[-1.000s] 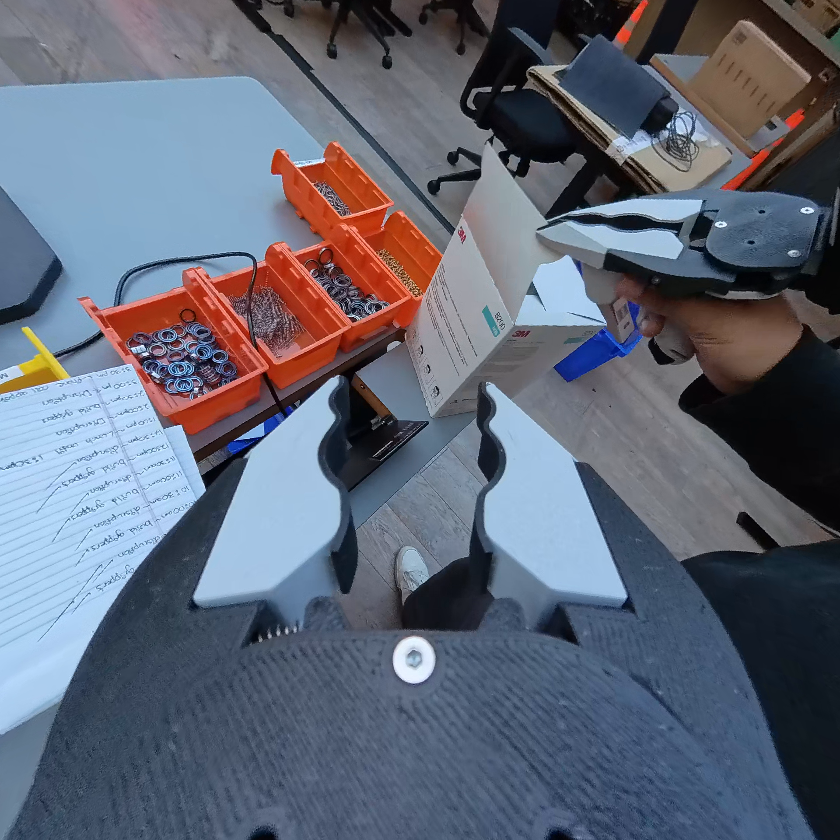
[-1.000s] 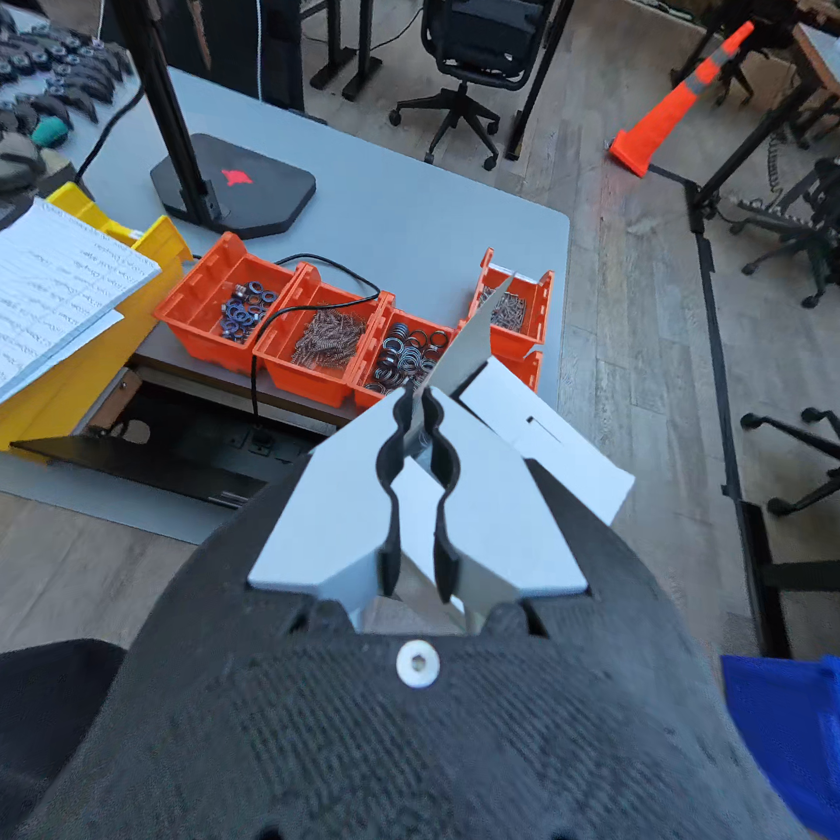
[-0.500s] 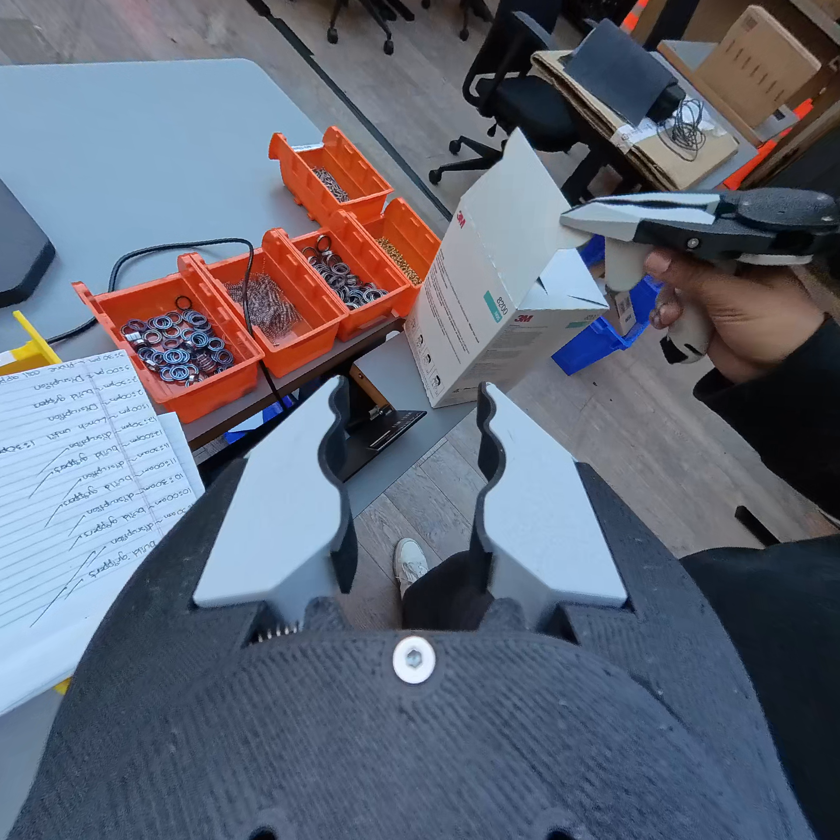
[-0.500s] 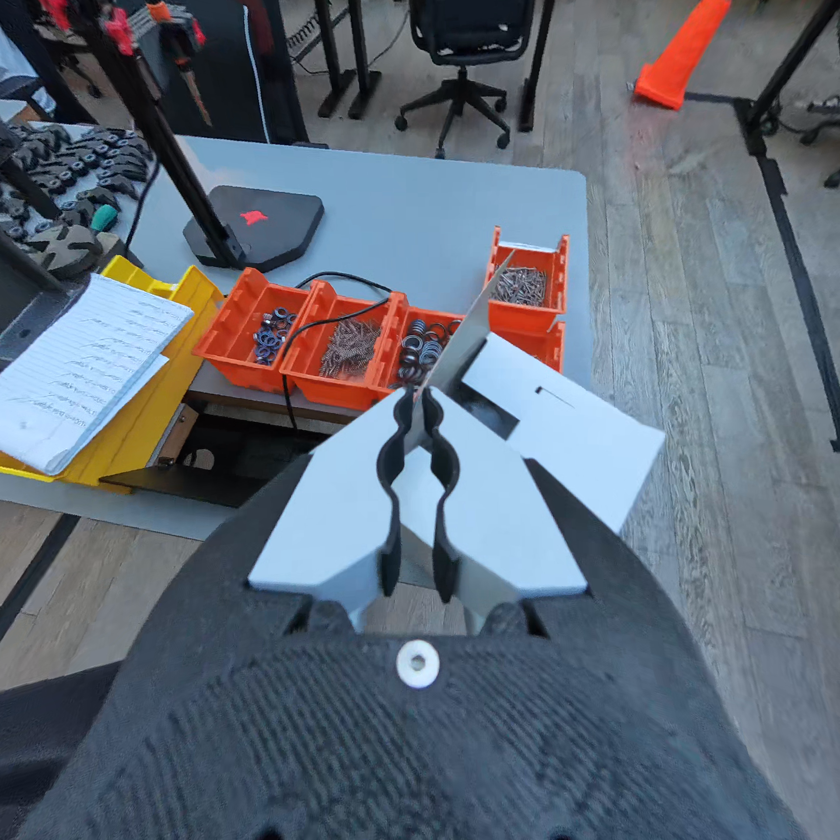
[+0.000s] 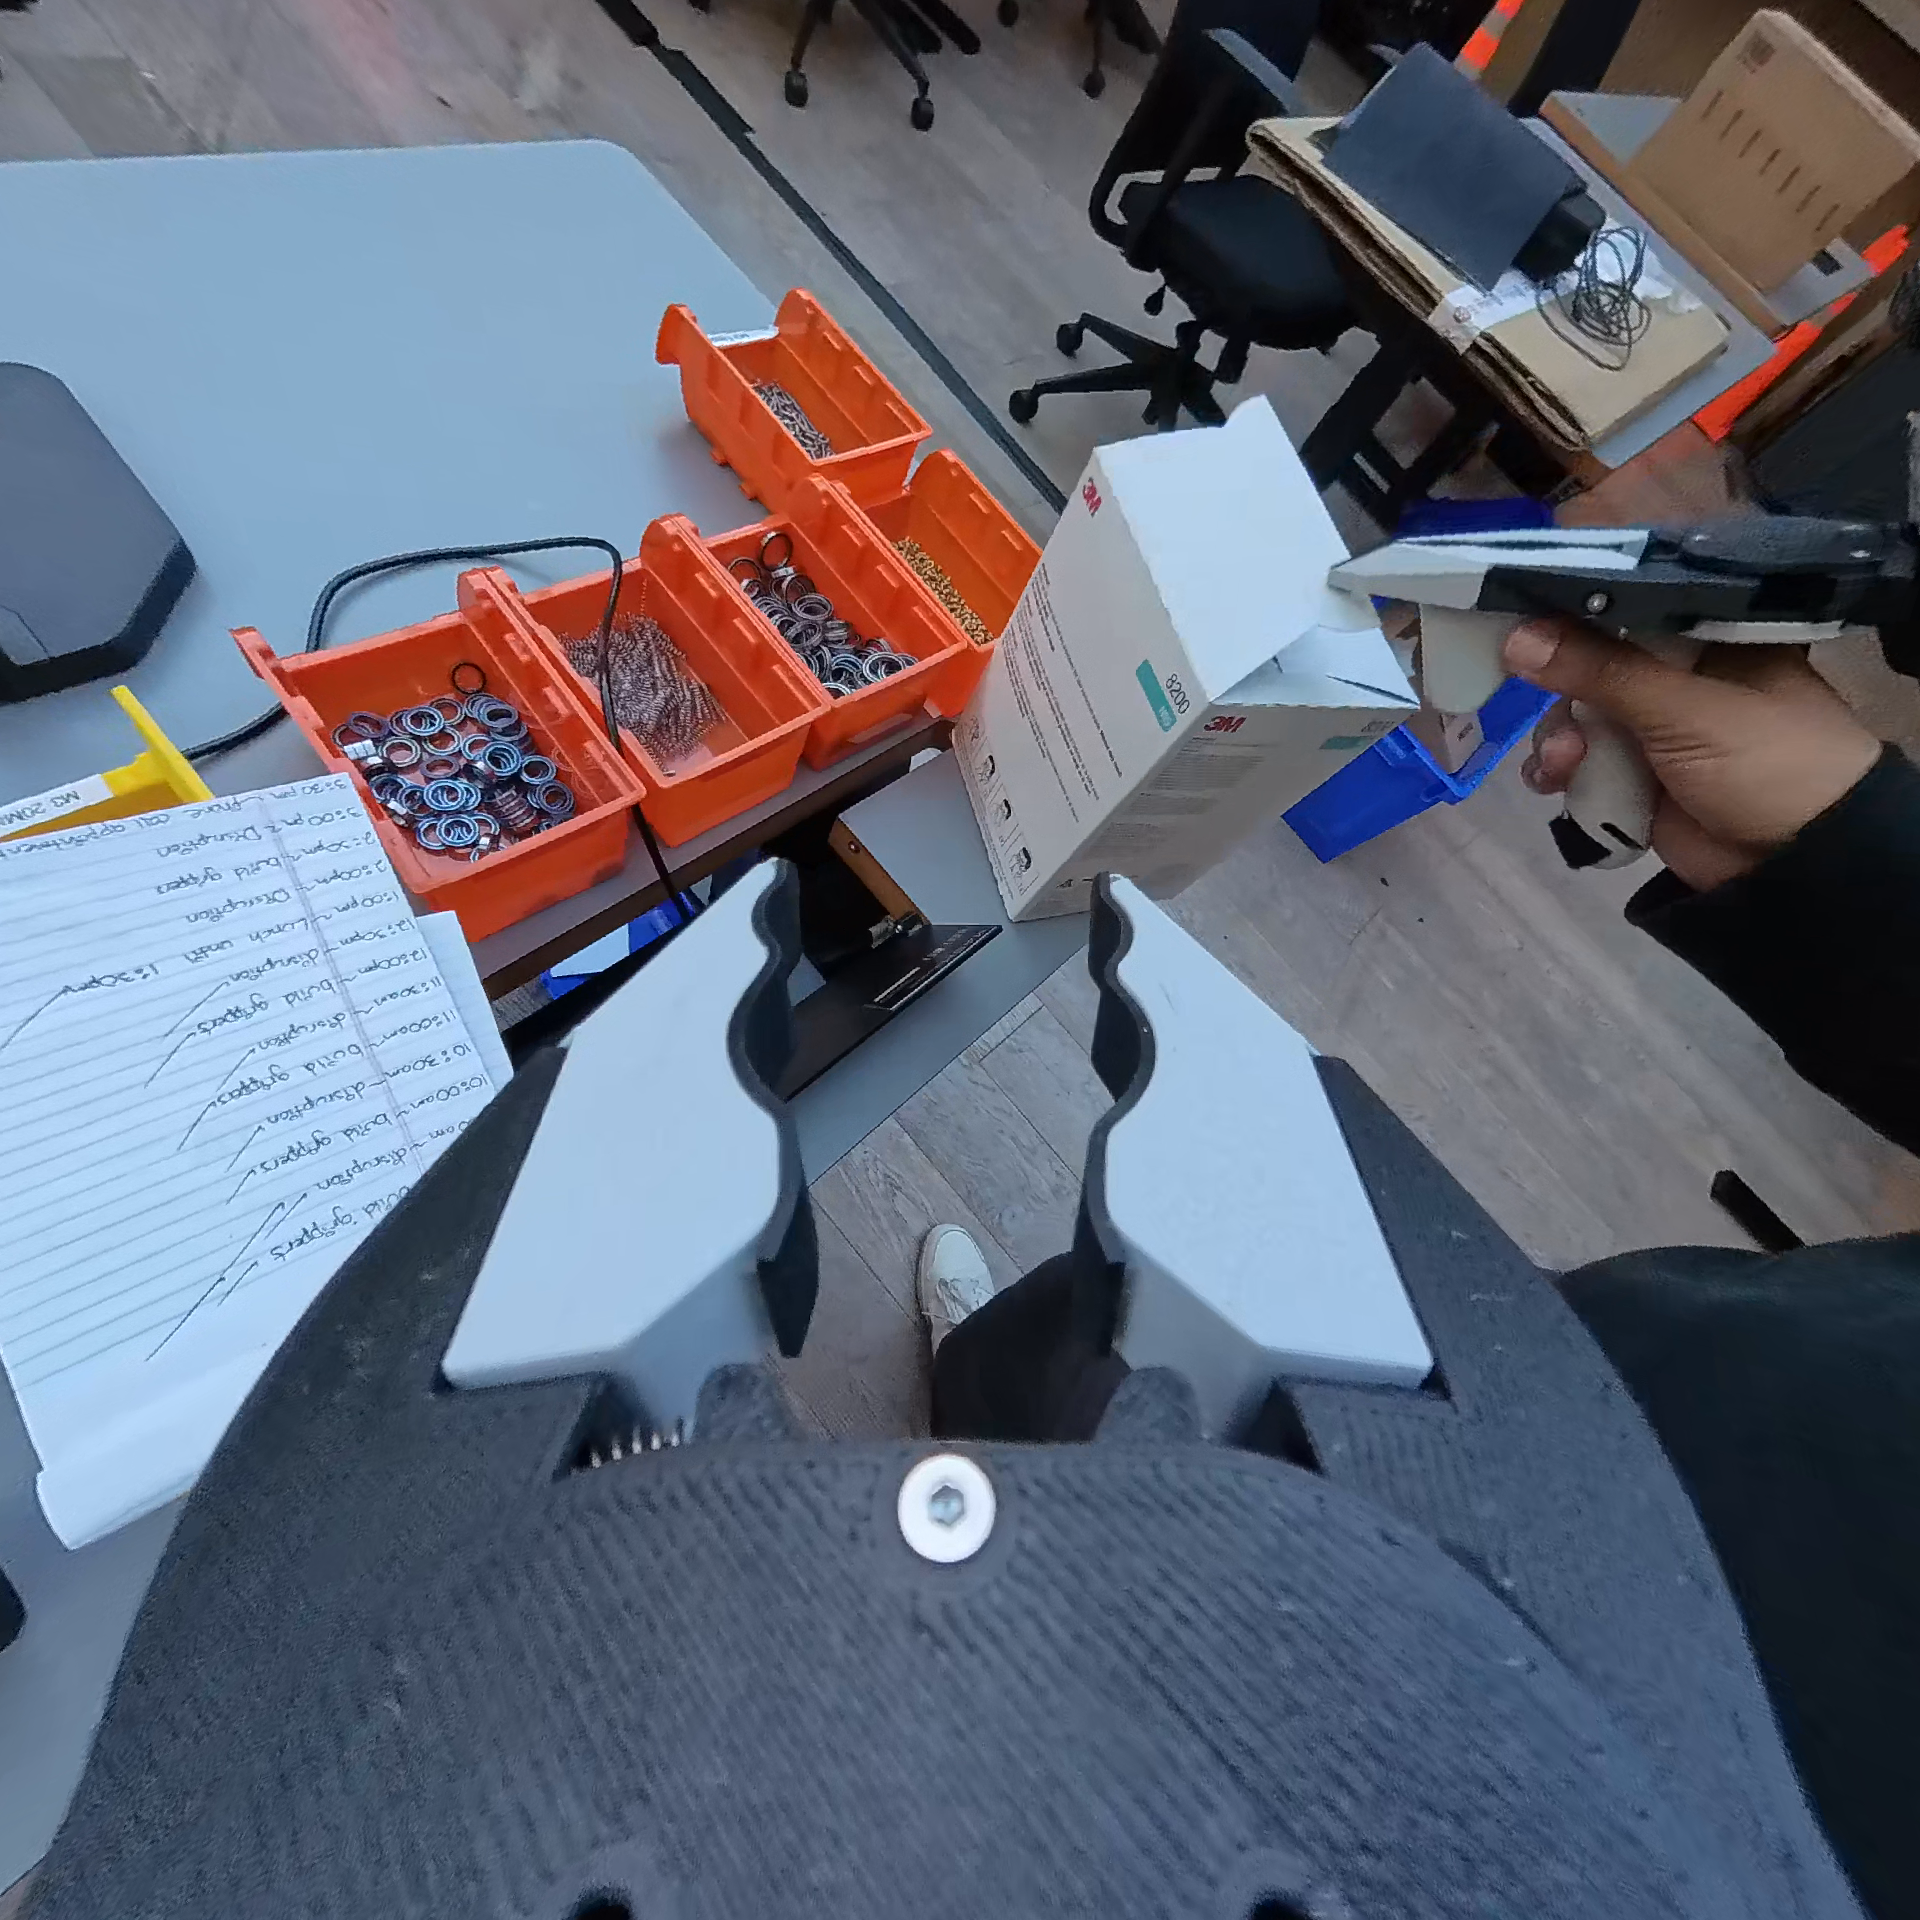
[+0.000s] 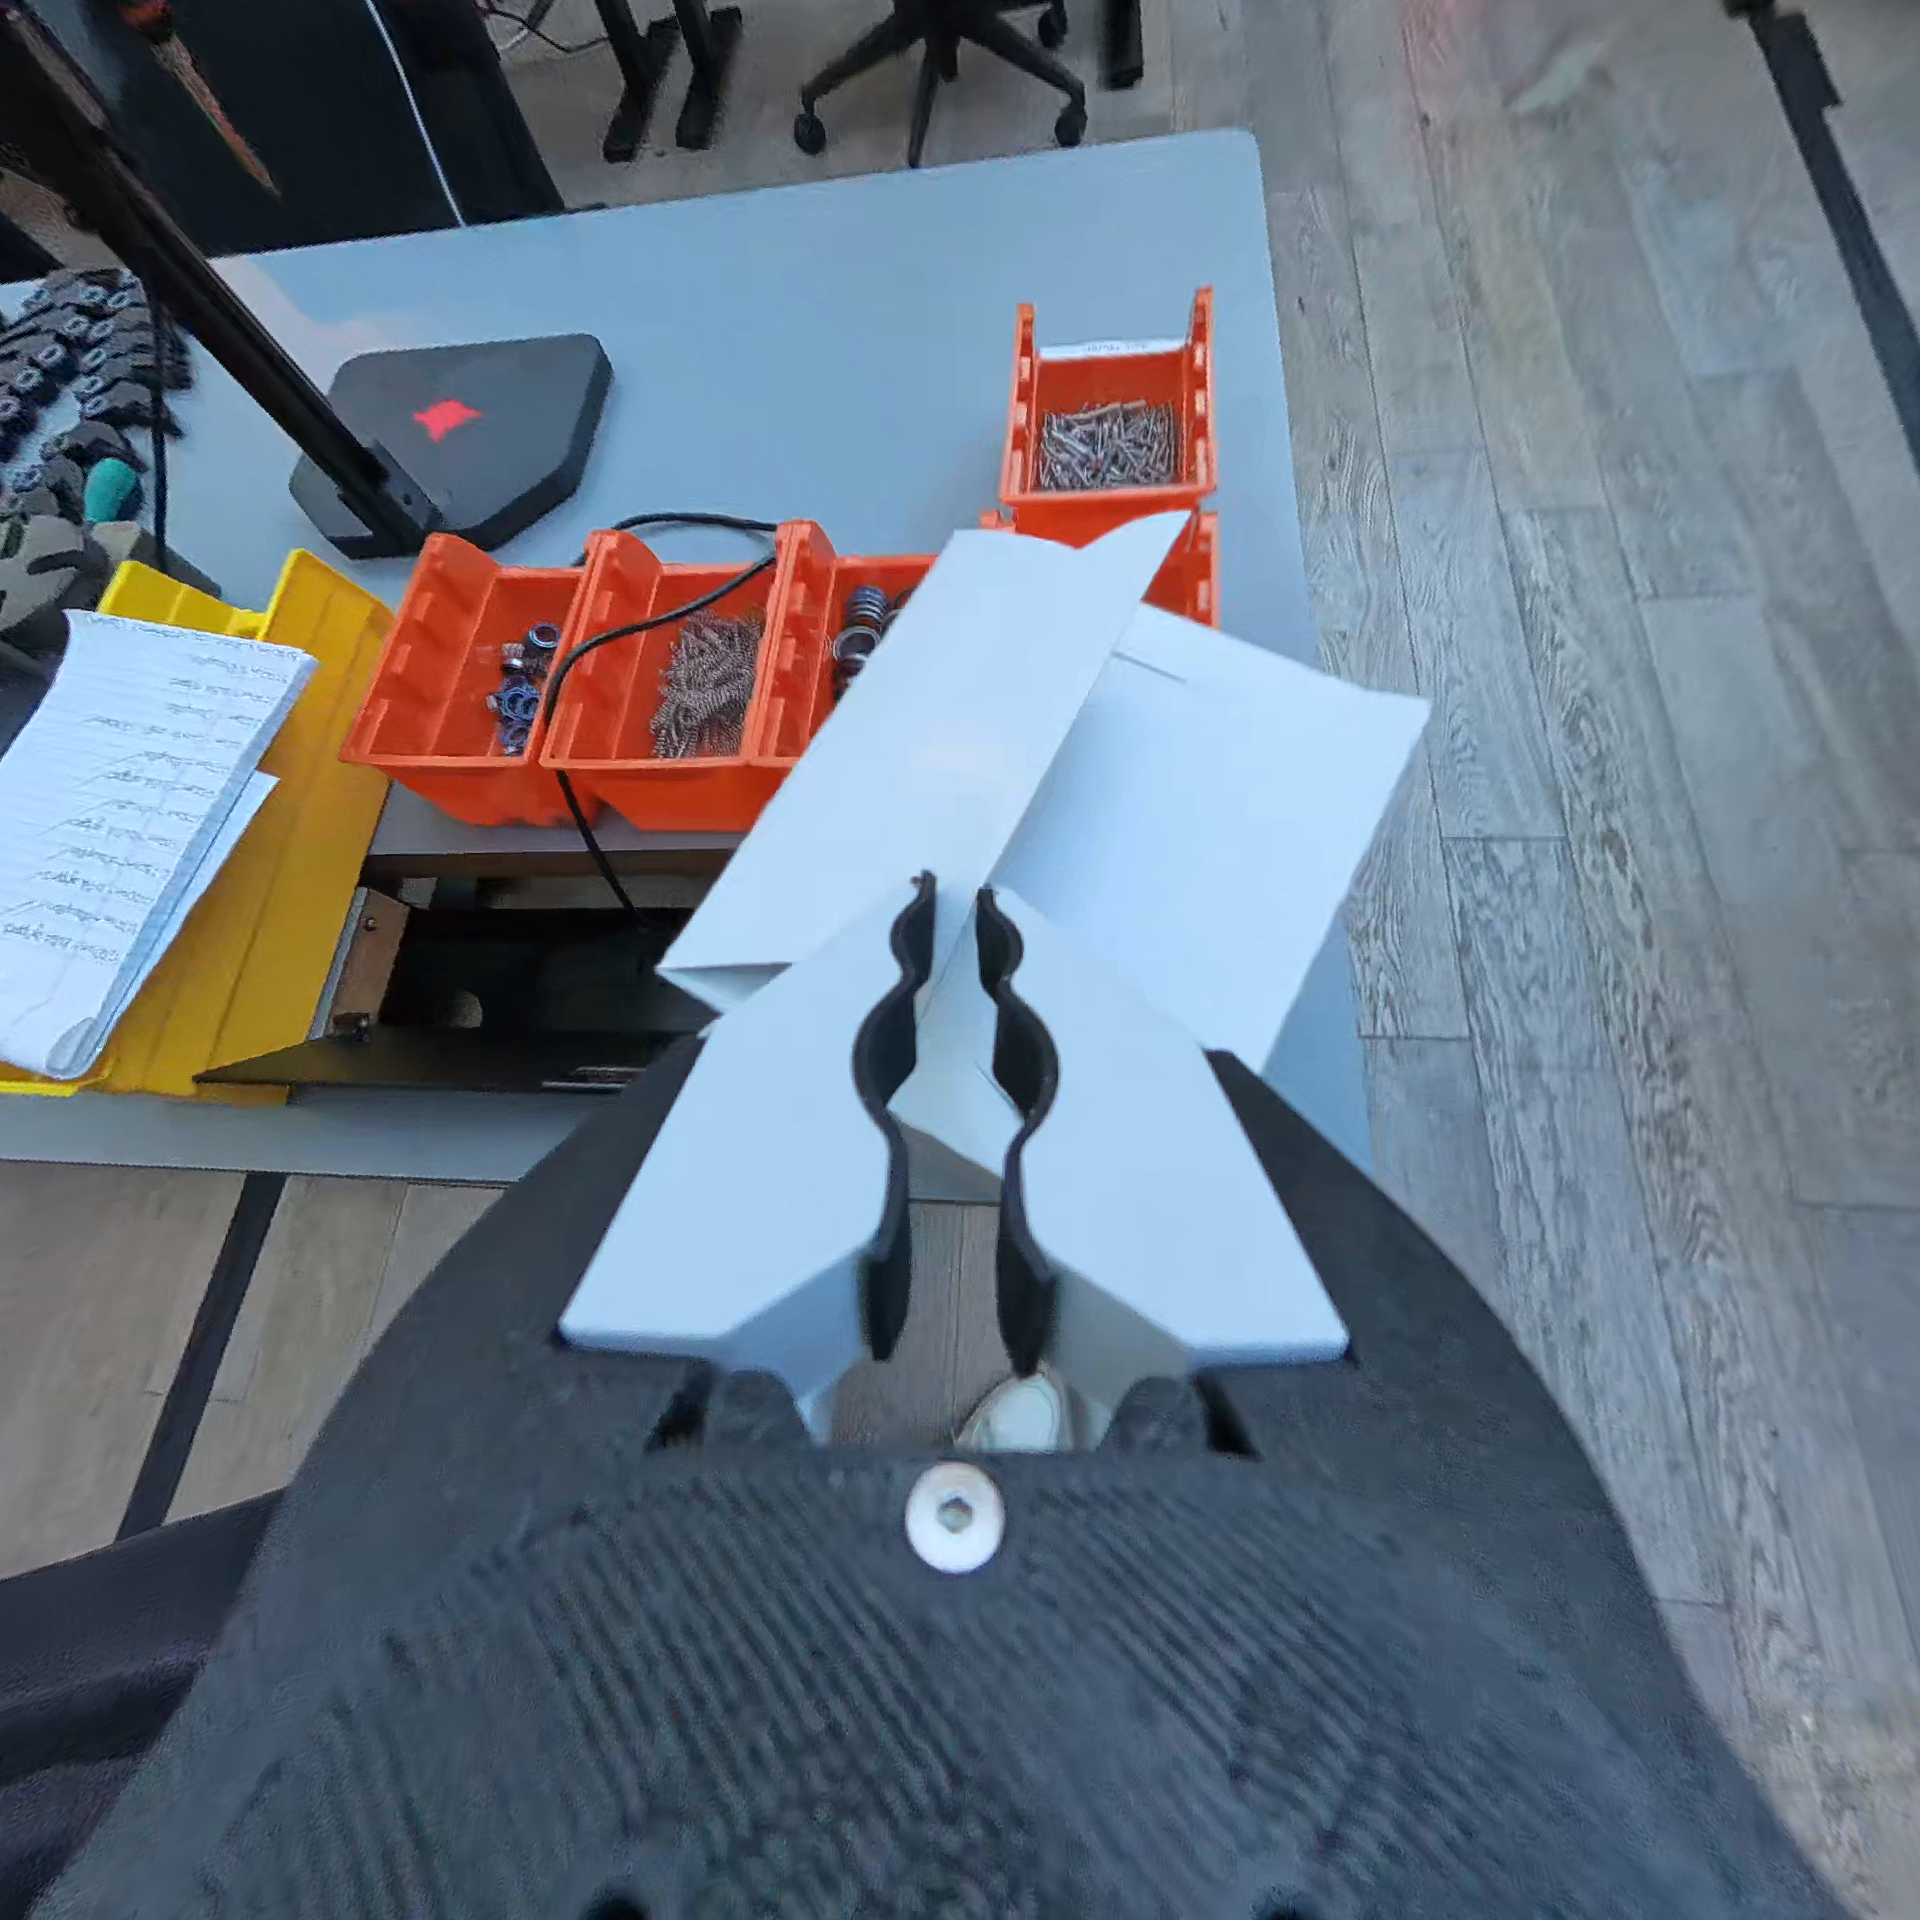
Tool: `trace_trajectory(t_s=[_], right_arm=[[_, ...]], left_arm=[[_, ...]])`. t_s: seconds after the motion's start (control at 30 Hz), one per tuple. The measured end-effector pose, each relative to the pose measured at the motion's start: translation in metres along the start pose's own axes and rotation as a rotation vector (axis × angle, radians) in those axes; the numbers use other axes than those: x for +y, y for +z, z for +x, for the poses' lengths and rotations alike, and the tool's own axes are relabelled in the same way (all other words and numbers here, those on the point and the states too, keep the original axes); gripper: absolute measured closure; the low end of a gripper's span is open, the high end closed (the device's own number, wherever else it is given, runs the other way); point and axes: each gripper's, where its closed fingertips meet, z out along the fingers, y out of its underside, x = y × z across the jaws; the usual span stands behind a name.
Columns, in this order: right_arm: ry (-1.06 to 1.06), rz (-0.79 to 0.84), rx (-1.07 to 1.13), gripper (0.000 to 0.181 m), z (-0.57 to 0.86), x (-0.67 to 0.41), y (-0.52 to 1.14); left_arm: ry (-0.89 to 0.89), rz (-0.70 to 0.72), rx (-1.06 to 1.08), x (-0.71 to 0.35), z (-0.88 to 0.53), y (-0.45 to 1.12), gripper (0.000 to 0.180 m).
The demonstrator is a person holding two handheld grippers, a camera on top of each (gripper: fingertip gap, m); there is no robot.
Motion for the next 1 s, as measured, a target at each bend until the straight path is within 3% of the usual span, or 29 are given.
trace_trajectory(t_s=[0.13,0.43,0.67,0.87,1.0], right_arm=[[0.032,0.006,0.009,0.175,-0.004,-0.004,0.003],[-0.228,0.07,-0.102,0.178,-0.08,-0.051,0.024],[-0.034,0.101,-0.028,0.178,-0.038,-0.039,0.007],[0.105,0.002,0.072,0.174,-0.001,0.008,0.01],[0.071,0.048,0.069,0.175,-0.021,-0.019,0.01]], left_arm=[[0.0,-0.009,-0.003,0.003,-0.001,-0.004,0.126],[0.01,-0.02,0.02,0.009,0.004,-0.003,0.126],[-0.037,0.004,-0.034,0.017,-0.02,-0.026,0.126],[-0.083,0.019,-0.054,0.025,-0.039,-0.044,0.126],[-0.071,0.015,-0.055,0.028,-0.046,-0.052,0.126]])
